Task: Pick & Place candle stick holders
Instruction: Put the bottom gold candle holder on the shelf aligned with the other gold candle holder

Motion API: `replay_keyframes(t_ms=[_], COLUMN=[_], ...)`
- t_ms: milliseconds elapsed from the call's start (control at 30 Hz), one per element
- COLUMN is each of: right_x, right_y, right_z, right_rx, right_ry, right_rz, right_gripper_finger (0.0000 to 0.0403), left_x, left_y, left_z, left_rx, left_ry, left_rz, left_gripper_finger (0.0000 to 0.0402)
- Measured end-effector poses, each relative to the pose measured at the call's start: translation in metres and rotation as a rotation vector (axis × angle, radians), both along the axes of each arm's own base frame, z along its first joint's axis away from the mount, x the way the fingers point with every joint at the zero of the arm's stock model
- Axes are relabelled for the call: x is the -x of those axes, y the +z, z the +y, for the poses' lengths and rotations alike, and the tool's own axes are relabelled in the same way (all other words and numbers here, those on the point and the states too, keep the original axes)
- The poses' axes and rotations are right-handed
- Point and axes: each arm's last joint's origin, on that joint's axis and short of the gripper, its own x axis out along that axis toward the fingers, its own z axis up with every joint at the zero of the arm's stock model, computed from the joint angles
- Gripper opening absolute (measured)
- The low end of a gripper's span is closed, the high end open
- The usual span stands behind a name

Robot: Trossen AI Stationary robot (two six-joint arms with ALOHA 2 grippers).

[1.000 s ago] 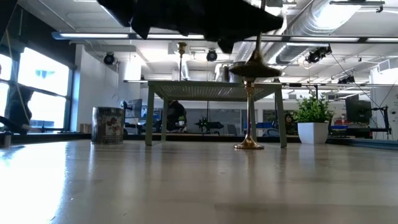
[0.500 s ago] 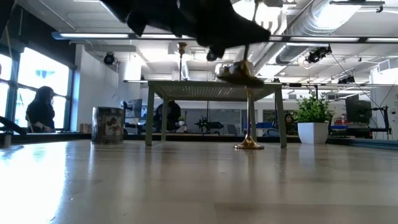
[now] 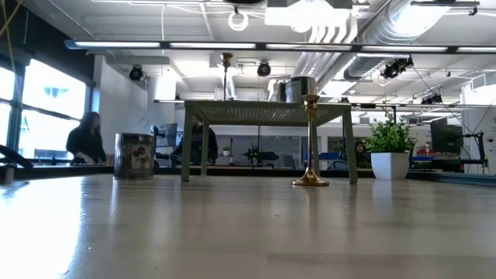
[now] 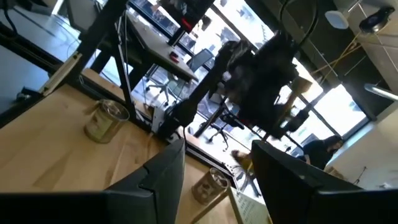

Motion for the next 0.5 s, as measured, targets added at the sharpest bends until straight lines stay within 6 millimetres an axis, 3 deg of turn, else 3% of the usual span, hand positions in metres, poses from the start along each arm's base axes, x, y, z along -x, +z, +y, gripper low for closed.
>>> replay_keyframes(t_ms=[167,300,500], right_x=[0.0,0.0,-0.001], right_y=[-0.003,-0.004,-0.004], right_z=[0.0,0.0,0.0], right_rx=[-0.018,-0.017,-0.017], right_ry=[0.0,0.0,0.0], right_rz=[0.012,0.015,0.015], right_gripper_finger=[0.0181,0.0181,0.0181], left_x=[0.04,0.068,0.088], left_y=[0.04,0.062,0.073], left_z=[0.007,0.016,0.048], left_rx=[0.043,0.008,-0.059], left_ry=[0.033,0.187,0.386], left_rz=[-0.161,-0.257,-0.295], left_gripper_finger=[0.0005,0.0005,0.0005])
